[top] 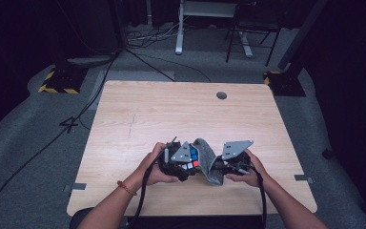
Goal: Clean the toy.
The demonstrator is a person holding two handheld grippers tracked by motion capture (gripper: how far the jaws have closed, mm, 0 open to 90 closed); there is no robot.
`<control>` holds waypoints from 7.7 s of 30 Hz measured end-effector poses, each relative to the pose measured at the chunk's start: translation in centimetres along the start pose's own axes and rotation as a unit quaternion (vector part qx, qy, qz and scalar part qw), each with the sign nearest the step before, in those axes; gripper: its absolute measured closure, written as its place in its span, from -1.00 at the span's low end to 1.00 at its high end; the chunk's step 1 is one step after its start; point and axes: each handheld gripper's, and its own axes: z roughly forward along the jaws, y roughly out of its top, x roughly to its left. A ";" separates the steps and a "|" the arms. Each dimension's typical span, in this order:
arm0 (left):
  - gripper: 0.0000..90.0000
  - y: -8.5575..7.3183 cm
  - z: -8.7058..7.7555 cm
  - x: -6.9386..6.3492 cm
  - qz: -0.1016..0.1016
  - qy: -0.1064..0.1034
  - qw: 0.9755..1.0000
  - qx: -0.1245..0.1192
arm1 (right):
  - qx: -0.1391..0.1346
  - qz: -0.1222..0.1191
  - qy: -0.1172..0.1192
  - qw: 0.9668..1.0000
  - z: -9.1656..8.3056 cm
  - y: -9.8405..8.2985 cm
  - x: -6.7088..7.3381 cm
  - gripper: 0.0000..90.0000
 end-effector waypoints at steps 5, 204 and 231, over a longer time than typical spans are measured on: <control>-0.26 -0.3 0.1 0.2 -0.004 0.002 1.000 0.009 | -0.022 -0.009 0.008 1.000 -0.5 0.5 0.6 0.76; -0.26 -0.6 3.5 -0.7 -0.022 -0.011 0.999 0.031 | -0.063 0.064 0.001 0.996 -0.7 -1.4 -1.2 0.76; -0.29 -1.5 5.3 0.0 -0.036 -0.022 0.996 0.076 | -0.048 0.061 0.021 0.997 0.3 -1.8 -1.0 0.77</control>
